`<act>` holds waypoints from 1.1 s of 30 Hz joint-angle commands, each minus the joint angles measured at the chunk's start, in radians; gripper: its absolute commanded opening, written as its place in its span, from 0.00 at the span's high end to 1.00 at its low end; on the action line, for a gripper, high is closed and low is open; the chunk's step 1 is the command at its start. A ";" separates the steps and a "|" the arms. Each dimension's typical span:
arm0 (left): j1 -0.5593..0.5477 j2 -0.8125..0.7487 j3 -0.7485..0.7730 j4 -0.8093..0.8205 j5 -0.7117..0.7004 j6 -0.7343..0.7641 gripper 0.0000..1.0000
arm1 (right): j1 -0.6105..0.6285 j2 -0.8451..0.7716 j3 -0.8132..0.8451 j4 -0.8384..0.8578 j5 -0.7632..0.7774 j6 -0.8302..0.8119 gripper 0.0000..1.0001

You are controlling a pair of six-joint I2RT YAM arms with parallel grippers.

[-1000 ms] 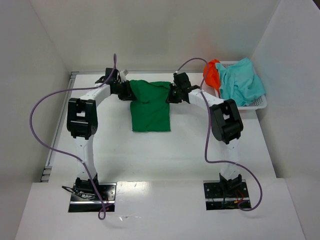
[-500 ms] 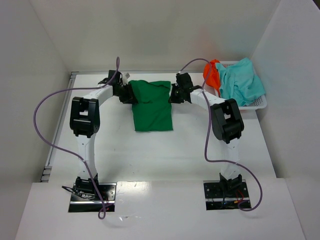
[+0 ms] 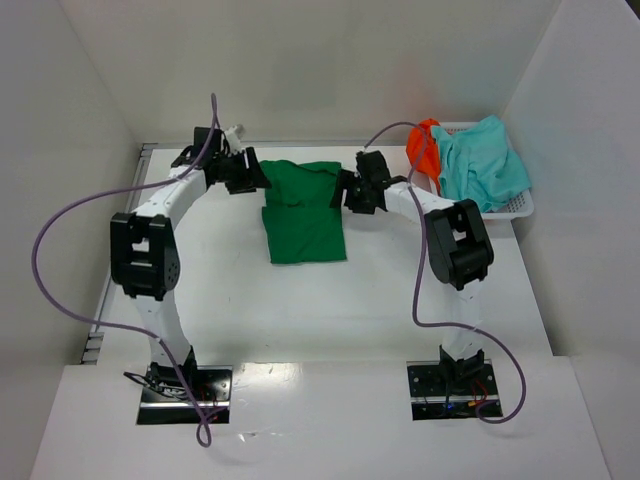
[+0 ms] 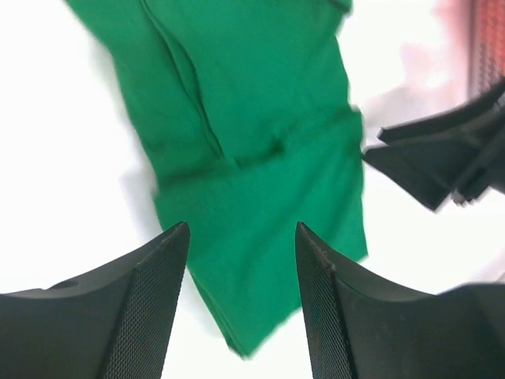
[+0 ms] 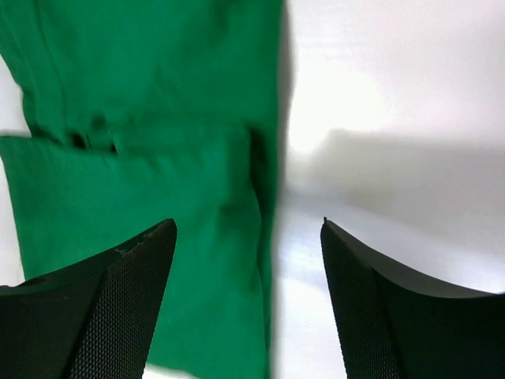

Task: Fold and stack the t-shirts
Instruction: Fold the folded rectangular tshirt in 1/3 of the way, then grab one side of the 2/3 rectangular tshirt with both arms

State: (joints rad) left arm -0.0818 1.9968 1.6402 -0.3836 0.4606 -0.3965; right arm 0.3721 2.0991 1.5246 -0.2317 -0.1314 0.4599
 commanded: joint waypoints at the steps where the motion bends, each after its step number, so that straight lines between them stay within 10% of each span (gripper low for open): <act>1: -0.030 -0.111 -0.164 0.017 0.027 -0.017 0.36 | -0.006 -0.172 -0.122 0.040 0.003 0.031 0.20; 15: -0.184 -0.360 -0.629 0.097 -0.237 -0.185 0.36 | 0.082 -0.404 -0.515 0.112 -0.039 0.137 0.29; 33: -0.184 -0.242 -0.597 0.163 -0.217 -0.177 0.43 | 0.113 -0.277 -0.495 0.124 -0.048 0.146 0.48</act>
State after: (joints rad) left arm -0.2691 1.7447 1.0084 -0.2539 0.2321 -0.5816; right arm 0.4702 1.7950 1.0058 -0.1398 -0.1848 0.6056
